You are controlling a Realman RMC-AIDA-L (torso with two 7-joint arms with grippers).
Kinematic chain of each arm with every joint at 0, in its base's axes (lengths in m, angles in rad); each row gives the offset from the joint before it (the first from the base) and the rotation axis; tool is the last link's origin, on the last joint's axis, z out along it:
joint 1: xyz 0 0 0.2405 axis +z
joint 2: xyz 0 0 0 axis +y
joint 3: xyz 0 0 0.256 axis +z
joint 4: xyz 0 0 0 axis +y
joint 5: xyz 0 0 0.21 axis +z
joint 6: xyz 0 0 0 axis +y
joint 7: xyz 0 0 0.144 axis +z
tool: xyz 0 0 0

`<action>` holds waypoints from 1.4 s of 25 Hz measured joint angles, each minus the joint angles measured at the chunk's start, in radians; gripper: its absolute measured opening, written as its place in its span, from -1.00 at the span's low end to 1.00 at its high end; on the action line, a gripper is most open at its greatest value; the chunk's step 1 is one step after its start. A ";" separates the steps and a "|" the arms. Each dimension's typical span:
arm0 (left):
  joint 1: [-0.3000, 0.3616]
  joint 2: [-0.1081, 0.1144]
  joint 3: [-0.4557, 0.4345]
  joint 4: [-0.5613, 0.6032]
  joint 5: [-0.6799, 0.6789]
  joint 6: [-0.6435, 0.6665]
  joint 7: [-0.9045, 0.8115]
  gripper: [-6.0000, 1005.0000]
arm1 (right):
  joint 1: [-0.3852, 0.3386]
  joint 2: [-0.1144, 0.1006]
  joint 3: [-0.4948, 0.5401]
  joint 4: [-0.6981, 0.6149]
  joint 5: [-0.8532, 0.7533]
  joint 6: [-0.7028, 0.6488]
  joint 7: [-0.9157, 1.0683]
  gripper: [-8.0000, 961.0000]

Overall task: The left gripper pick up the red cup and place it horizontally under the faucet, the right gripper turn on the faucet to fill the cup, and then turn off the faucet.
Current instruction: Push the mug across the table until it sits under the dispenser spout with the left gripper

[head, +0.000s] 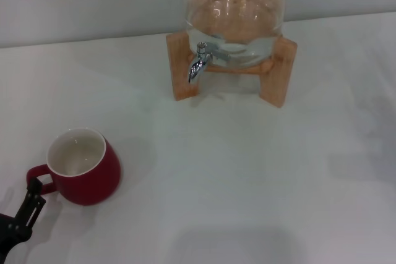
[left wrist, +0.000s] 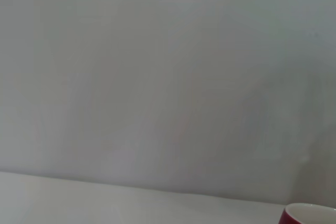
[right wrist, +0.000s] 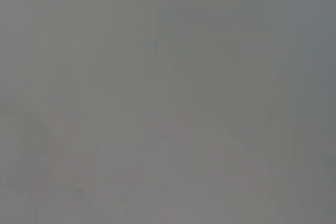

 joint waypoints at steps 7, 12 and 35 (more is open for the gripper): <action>0.002 -0.001 0.000 0.000 -0.007 -0.014 0.001 0.74 | 0.000 0.000 0.000 0.000 0.000 -0.001 0.000 0.38; 0.004 -0.002 0.000 0.000 -0.017 -0.017 0.006 0.74 | 0.000 0.000 0.000 0.000 0.000 -0.002 0.000 0.38; -0.007 0.001 0.000 -0.002 -0.011 -0.051 0.003 0.74 | 0.000 0.000 0.000 0.000 -0.004 -0.007 0.000 0.38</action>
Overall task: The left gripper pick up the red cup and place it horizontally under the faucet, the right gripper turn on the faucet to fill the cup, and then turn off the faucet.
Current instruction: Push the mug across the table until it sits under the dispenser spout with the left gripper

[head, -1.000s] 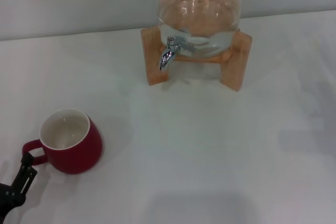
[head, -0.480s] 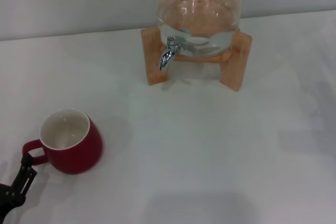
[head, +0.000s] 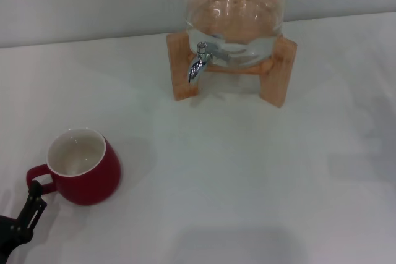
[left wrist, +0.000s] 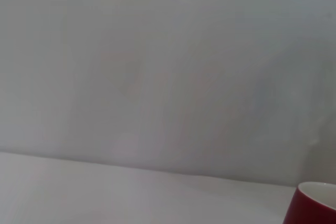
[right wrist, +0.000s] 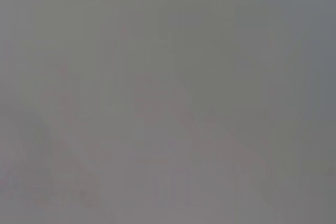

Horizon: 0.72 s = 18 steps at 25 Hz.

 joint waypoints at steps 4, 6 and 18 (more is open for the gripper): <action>-0.006 0.000 0.005 -0.003 0.000 0.000 0.000 0.74 | 0.000 0.000 0.000 0.000 -0.001 0.000 0.000 0.38; -0.007 0.000 0.010 -0.004 -0.001 0.000 0.000 0.74 | 0.000 0.000 0.000 0.000 -0.002 0.000 0.000 0.38; -0.010 0.002 0.012 -0.007 0.002 -0.002 0.004 0.74 | 0.000 0.000 0.000 0.000 -0.002 0.000 0.000 0.38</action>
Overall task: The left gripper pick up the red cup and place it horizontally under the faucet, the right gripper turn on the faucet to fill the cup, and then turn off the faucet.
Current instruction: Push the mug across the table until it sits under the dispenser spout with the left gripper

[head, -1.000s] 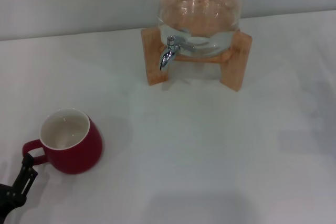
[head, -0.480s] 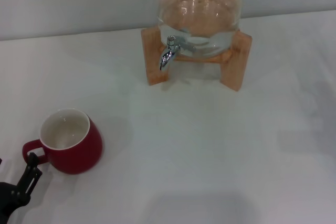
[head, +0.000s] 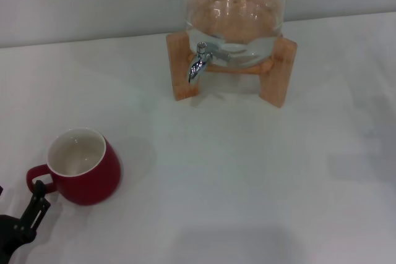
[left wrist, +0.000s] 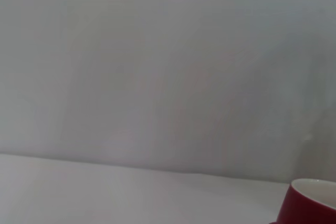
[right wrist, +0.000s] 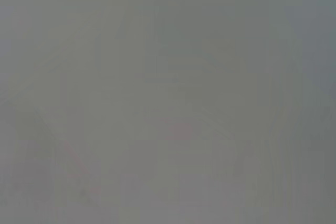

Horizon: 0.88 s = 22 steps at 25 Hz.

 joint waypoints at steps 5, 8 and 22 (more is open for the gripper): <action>0.000 0.001 0.000 -0.001 0.002 -0.012 0.004 0.74 | 0.000 0.000 0.000 0.000 0.000 0.000 0.000 0.38; 0.000 0.001 0.000 -0.001 0.003 -0.012 0.013 0.74 | 0.000 0.000 0.000 0.000 0.000 0.000 0.000 0.38; -0.001 0.001 0.001 -0.001 0.004 -0.013 0.054 0.74 | 0.000 0.000 0.000 0.000 0.000 0.000 0.000 0.38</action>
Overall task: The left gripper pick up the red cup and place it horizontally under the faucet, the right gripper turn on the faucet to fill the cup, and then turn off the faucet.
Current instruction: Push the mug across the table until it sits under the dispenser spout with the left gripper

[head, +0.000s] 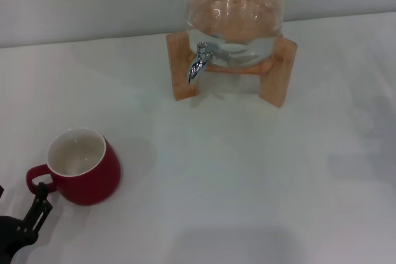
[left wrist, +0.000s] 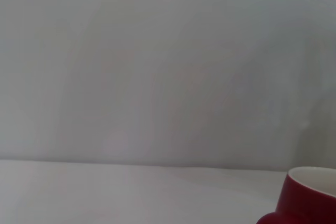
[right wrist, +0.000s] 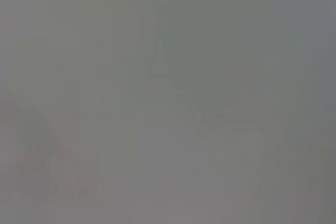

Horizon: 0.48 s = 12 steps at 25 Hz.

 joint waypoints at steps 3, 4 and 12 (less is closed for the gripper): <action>0.000 0.001 0.000 0.000 0.002 0.000 0.005 0.74 | 0.000 0.001 0.000 0.000 0.000 0.000 0.000 0.38; 0.000 0.001 0.000 0.000 0.002 0.001 0.008 0.74 | 0.000 0.001 0.000 0.000 0.000 0.000 0.000 0.38; 0.000 0.001 0.001 0.000 0.001 0.004 0.019 0.74 | 0.000 0.001 0.000 0.000 0.000 0.000 0.000 0.38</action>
